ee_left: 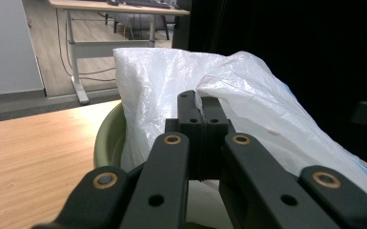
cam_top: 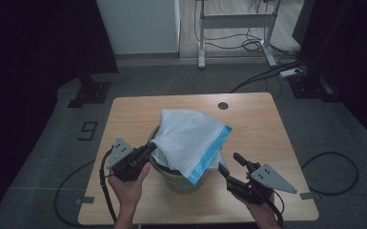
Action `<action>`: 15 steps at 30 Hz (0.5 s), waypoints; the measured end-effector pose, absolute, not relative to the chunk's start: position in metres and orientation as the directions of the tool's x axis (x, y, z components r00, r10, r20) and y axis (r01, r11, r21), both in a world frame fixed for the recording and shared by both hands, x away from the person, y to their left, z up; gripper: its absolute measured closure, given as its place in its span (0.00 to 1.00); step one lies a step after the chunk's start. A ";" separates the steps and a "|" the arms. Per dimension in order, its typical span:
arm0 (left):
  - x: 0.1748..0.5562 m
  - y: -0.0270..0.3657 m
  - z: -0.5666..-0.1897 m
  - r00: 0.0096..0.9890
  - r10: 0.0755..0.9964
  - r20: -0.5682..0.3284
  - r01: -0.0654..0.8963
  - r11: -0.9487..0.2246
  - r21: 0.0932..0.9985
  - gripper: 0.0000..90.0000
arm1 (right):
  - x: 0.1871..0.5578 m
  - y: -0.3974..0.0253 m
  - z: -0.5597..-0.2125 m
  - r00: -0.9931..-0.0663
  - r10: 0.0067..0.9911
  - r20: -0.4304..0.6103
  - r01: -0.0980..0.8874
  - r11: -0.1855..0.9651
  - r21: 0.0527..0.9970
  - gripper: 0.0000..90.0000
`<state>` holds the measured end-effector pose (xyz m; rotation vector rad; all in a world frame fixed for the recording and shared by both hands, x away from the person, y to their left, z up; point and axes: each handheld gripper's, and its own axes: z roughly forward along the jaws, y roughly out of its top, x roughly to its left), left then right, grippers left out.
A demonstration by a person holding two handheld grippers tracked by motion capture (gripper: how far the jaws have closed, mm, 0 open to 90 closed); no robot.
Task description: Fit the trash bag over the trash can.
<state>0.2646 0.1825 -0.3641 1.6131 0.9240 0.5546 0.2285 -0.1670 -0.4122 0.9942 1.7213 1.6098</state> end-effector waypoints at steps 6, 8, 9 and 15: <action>0.263 0.188 -0.364 0.579 0.805 -0.130 0.266 -0.036 0.963 1.00 | 0.260 -0.176 -0.412 -0.516 0.850 0.109 0.179 -0.017 0.984 0.48; 0.263 0.189 -0.365 0.578 0.805 -0.136 0.266 -0.028 0.964 1.00 | 0.270 -0.179 -0.413 -0.512 0.850 0.125 0.203 -0.022 0.979 0.51; 0.263 0.190 -0.366 0.578 0.804 -0.136 0.268 -0.029 0.963 1.00 | 0.274 -0.180 -0.413 -0.513 0.848 0.136 0.216 -0.026 0.976 0.53; 0.264 0.193 -0.369 0.576 0.803 -0.156 0.276 -0.011 0.961 1.00 | 0.288 -0.180 -0.420 -0.510 0.844 0.166 0.261 -0.032 0.965 0.55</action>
